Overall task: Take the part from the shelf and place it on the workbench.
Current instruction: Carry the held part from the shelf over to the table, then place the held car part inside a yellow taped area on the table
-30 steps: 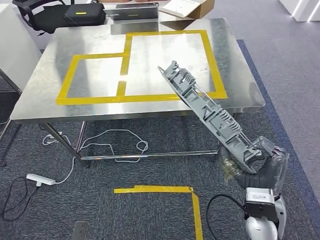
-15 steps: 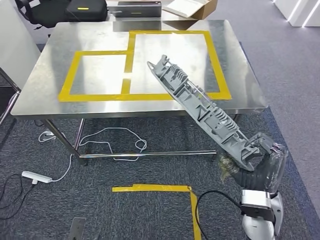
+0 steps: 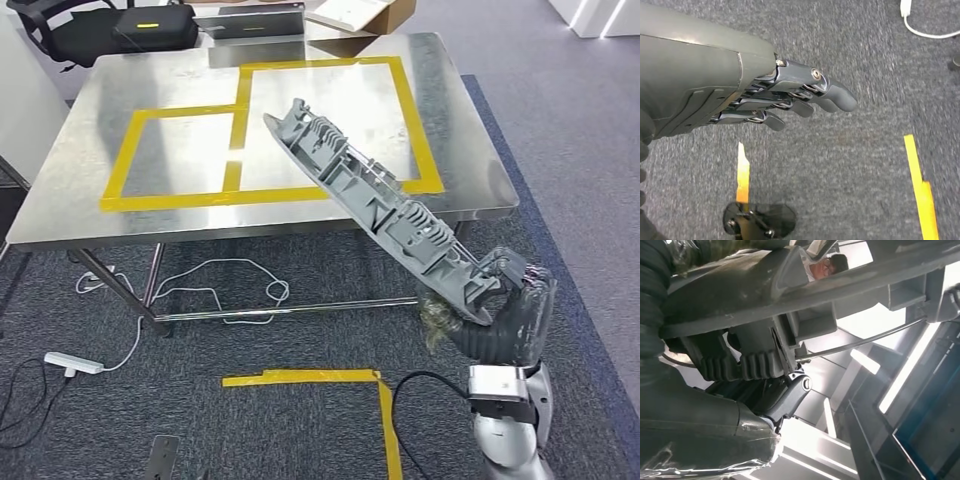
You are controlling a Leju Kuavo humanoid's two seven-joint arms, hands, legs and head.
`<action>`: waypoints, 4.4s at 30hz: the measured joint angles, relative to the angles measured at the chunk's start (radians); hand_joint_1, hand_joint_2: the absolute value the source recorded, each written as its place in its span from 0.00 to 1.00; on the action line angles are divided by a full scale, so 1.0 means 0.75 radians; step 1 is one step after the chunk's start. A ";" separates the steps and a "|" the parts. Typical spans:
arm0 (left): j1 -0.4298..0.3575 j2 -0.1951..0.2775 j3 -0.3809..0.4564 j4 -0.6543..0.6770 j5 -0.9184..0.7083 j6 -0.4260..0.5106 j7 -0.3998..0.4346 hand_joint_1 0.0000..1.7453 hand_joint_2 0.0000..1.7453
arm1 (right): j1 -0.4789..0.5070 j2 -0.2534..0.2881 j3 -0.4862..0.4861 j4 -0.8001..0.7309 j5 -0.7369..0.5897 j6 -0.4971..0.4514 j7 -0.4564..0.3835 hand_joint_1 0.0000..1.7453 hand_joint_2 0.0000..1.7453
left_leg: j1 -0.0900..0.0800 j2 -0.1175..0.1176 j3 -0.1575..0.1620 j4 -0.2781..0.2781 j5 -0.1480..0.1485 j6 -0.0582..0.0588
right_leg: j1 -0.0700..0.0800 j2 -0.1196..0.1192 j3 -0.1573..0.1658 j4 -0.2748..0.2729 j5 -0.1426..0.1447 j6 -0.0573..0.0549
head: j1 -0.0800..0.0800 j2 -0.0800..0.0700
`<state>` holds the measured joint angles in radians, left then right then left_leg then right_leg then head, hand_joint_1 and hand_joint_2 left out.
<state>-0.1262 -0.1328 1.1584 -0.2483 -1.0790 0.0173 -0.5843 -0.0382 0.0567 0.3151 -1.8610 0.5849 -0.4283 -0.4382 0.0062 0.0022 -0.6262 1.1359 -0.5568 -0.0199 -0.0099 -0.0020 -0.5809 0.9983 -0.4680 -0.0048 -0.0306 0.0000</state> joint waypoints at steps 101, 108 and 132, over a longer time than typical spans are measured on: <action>0.015 -0.009 -0.036 0.000 -0.010 0.002 -0.009 0.00 1.00 | -0.018 0.021 0.026 0.091 0.445 -0.321 0.212 1.00 1.00 | 0.005 -0.001 0.004 -0.175 0.171 0.009 | 0.002 0.007 0.171 -0.047 -0.111 0.028 | -0.033 0.000; 0.010 -0.010 -0.036 0.001 -0.004 0.005 -0.003 0.00 1.00 | -0.018 0.023 0.015 0.090 0.452 -0.338 0.221 1.00 1.00 | 0.005 -0.008 0.054 -0.188 0.146 0.067 | 0.000 0.004 0.004 0.265 -0.232 0.068 | -0.025 0.000; 0.008 -0.009 -0.039 0.001 -0.013 0.038 0.028 0.00 1.00 | -0.013 0.045 -0.039 0.094 0.470 -0.346 0.224 1.00 1.00 | -0.011 -0.012 -0.016 -0.152 0.170 0.028 | 0.004 0.011 0.085 -0.003 -0.082 0.022 | -0.024 0.000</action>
<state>-0.1204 -0.1396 1.1292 -0.2480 -1.0885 0.0454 -0.5630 -0.0477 0.0905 0.2855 -1.7902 0.9375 -0.6877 -0.2700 -0.0018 -0.0069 -0.6382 1.0218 -0.4294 0.0008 -0.0070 0.0065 -0.5170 0.9963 -0.5294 0.0115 -0.0485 0.0000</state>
